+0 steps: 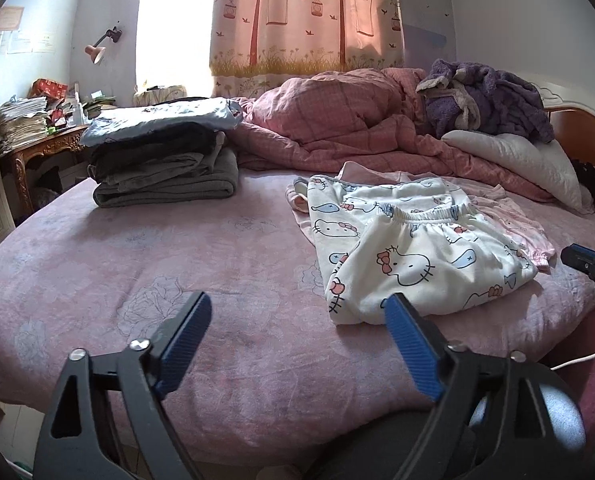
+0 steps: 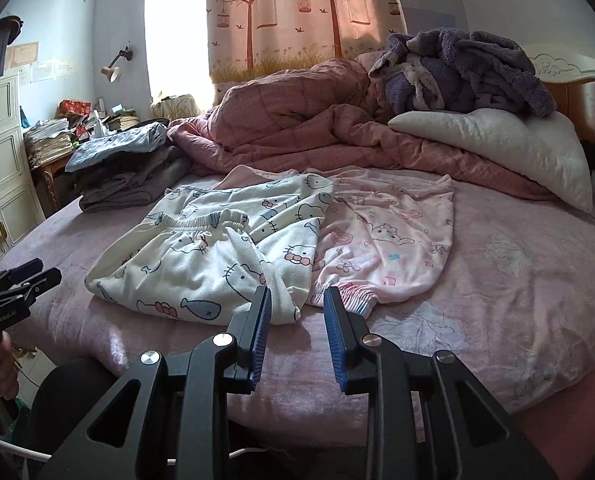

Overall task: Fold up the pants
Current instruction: 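Move both tools to the folded end of the white pants, then grasp the folded end with both tools and lift it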

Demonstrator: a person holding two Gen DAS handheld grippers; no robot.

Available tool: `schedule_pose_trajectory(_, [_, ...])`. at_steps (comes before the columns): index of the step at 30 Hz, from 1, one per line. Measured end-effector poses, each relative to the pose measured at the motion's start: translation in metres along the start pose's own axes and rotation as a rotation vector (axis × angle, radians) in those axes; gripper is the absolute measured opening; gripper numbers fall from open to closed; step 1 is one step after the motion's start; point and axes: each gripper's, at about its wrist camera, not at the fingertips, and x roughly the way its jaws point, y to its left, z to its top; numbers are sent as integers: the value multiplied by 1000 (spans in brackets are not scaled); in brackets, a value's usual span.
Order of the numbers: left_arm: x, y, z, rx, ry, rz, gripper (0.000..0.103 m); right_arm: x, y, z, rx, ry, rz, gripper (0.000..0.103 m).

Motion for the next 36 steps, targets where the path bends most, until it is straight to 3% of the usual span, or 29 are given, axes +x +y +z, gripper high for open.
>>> schedule_pose_trajectory(2, [1,1,-2,6,-15,-14,97,2,3,-2,-28,11,-4,51])
schedule_pose_trajectory(6, [9,-12,1,224,7,-40,97,4,20,-5,-217,16,-50,52])
schedule_pose_trajectory(9, [9,-27,10,388,-2,-89,93,10,34,-4,-383,42,-6,52])
schedule_pose_trajectory(12, [15,-44,19,489,29,-182,81,19,50,-1,-524,74,32,52])
schedule_pose_trajectory(16, [27,-67,20,620,93,-244,57,29,69,-2,-663,114,93,52])
schedule_pose_trajectory(19, [37,-77,12,714,162,-279,54,38,78,-9,-774,129,92,52])
schedule_pose_trajectory(23, [53,-79,2,781,243,-279,55,53,75,-12,-835,184,83,52])
schedule_pose_trajectory(27, [55,-72,1,744,249,-307,57,59,68,-15,-863,129,55,51])
schedule_pose_trajectory(36, [57,-71,-8,752,152,-298,57,66,73,-33,-925,9,-9,45])
